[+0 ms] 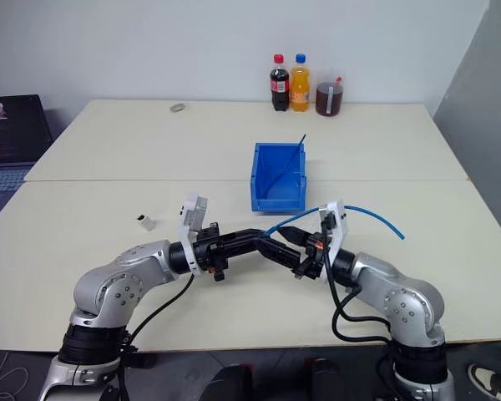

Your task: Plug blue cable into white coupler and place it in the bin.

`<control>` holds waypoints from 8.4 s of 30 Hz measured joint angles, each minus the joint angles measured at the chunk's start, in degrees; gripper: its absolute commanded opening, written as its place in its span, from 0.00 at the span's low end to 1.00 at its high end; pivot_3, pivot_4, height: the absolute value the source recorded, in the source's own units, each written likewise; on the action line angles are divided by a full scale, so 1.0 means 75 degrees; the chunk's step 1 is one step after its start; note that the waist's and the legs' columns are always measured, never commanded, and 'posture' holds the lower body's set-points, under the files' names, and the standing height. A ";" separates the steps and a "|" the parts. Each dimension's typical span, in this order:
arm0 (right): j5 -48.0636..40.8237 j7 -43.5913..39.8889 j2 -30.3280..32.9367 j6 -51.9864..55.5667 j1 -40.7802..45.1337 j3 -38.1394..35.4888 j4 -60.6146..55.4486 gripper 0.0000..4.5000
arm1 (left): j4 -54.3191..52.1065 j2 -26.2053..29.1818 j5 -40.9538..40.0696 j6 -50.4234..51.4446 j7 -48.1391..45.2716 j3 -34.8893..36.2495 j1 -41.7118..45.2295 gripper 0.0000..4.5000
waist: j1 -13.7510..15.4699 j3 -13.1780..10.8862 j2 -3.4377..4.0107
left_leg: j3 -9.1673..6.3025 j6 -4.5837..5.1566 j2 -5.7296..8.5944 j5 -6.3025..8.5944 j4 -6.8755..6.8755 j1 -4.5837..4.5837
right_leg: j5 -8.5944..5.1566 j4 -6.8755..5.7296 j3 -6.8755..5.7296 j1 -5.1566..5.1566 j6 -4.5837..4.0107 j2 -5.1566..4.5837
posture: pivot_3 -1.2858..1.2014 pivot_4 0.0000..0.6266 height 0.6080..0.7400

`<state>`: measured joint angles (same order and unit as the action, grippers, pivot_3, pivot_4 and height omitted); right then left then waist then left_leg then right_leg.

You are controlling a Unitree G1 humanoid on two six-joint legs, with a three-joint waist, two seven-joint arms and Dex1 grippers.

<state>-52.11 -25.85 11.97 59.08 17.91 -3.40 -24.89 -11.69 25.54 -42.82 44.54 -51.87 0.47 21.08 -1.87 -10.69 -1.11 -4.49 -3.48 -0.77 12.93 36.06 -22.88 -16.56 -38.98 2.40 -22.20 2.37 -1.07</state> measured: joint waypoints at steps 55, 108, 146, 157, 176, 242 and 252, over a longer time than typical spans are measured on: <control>-0.0127 -0.0428 0.0953 -0.0707 0.0066 0.0403 0.0372 0.02 | -0.1432 0.0999 0.1367 -0.1551 0.0475 0.0475 -0.3113 1.00 | -0.0009 -0.0005 0.0007 | 0.0010 0.0000 -0.0007 0.0002 -0.0022 -0.0003 | -0.0015 0.0015 0.0012 -0.0013 -0.0003 -0.0008 | 0.52 0.24 1.00; 0.1089 -0.1585 0.1658 -0.1496 0.0140 0.1133 0.0634 0.02 | 0.2803 -0.2498 0.5125 -0.2187 0.9556 0.2317 0.0613 1.00 | 0.0034 -0.0005 -0.0010 | -0.0003 -0.0003 0.0008 0.0000 -0.0007 -0.0007 | -0.0001 0.0008 -0.0004 -0.0003 0.0003 -0.0006 | 0.52 0.24 1.00; 0.1090 -0.2083 0.2168 -0.1480 0.0128 0.0998 0.0684 0.02 | 0.3496 -0.3108 0.5311 -0.3141 1.1294 0.2568 0.1262 0.92 | 0.0039 -0.0011 -0.0020 | -0.0002 -0.0005 0.0014 -0.0001 -0.0005 -0.0010 | 0.0002 0.0009 -0.0005 -0.0002 0.0003 -0.0009 | 0.52 0.24 1.00; 0.1090 -0.2083 0.2175 -0.1479 0.0128 0.0982 0.0684 0.02 | 0.3746 -0.3058 0.5313 -0.3328 1.1307 0.2573 0.1277 0.41 | 0.0038 -0.0011 -0.0021 | -0.0002 -0.0005 0.0014 -0.0001 -0.0005 -0.0010 | 0.0003 0.0009 -0.0005 -0.0003 0.0002 -0.0010 | 0.52 0.24 1.00; 0.1095 -0.2007 0.2170 -0.1480 0.0070 0.0913 0.0676 0.02 | 0.3300 -0.2428 0.4934 -0.3670 0.9329 0.2230 0.0411 0.18 | 0.0017 -0.0010 -0.0020 | 0.0000 -0.0007 0.0012 -0.0002 -0.0008 -0.0006 | 0.0009 0.0006 -0.0004 -0.0003 -0.0008 -0.0009 | 0.52 0.24 1.00; 0.5910 -0.2915 0.1354 -0.4654 0.1273 0.4069 0.1672 0.02 | 0.3735 0.1334 0.4632 -0.5457 -0.3788 -0.2286 0.1190 0.18 | 0.0039 0.0000 -0.0010 | -0.0003 -0.0004 0.0008 -0.0002 0.0000 0.0003 | 0.0000 0.0002 -0.0007 0.0005 -0.0003 -0.0007 | 0.52 0.24 1.00; 0.6216 -0.3026 0.1373 -0.4670 0.1300 0.4205 0.1601 0.02 | 0.3703 0.1272 0.4703 -0.5298 -0.3758 -0.2279 0.1186 0.18 | 0.0039 0.0026 0.0009 | -0.0004 -0.0004 0.0009 -0.0002 0.0000 0.0013 | -0.0002 0.0002 -0.0008 0.0017 0.0000 -0.0007 | 0.52 0.24 1.00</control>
<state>-5.49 -48.55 22.27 24.05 27.66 28.14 -12.88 16.09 35.08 -7.55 4.80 -80.06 -16.63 29.97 -1.58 -10.49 -1.04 -4.52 -3.51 -0.70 12.91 36.06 -22.78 -16.58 -38.97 2.34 -22.07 2.37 -1.12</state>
